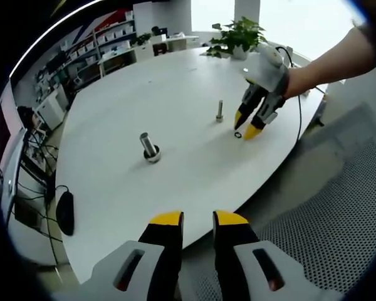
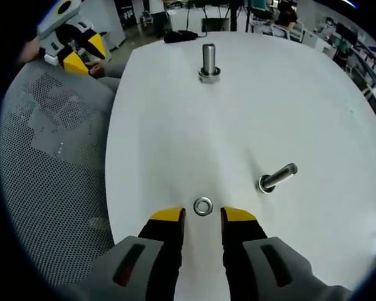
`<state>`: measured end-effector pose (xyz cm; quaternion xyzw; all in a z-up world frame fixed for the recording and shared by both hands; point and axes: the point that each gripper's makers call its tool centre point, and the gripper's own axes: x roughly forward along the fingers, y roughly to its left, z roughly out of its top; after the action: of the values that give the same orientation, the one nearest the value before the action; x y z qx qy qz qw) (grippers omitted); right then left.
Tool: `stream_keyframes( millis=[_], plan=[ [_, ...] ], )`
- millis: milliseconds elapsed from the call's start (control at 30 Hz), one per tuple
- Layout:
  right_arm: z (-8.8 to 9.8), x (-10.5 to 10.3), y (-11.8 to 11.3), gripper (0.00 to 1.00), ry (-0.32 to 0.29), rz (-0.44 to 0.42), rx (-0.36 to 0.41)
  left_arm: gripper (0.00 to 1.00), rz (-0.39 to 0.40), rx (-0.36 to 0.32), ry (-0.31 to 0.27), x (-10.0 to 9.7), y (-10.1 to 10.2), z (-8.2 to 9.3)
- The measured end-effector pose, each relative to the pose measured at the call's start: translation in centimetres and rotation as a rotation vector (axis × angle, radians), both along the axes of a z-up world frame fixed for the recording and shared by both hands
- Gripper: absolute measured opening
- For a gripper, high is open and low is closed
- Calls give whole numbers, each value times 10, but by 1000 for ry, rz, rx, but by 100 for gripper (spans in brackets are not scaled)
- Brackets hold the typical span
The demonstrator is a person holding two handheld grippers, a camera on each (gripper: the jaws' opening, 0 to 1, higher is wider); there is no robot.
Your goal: Place the washer onto the threaded stud by aligning its center hole with the stud, sliding it down to the base, and recovering from edge contact or off-axis alignment until the washer reaches the visible bottom stop.
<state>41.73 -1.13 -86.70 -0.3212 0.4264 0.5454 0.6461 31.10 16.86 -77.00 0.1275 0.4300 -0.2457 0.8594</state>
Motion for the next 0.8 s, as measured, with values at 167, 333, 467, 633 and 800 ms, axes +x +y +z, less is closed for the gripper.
stream_keyframes(
  millis=[167,333,467,633,800],
  plan=[
    [0,-2,-1,27,-9,45,17,16,-3,1,3,0,0,-1],
    [0,2,-1,24,-3,27,44,16,-1,4,9,0,0,-2],
    [1,2,5,24,-40,65,38,16,3,6,11,-1,1,-2],
    [0,-1,8,21,-60,124,10,16,10,5,10,0,2,-2],
    [0,-4,6,19,-53,141,0,16,14,8,11,0,3,-2]
  ],
)
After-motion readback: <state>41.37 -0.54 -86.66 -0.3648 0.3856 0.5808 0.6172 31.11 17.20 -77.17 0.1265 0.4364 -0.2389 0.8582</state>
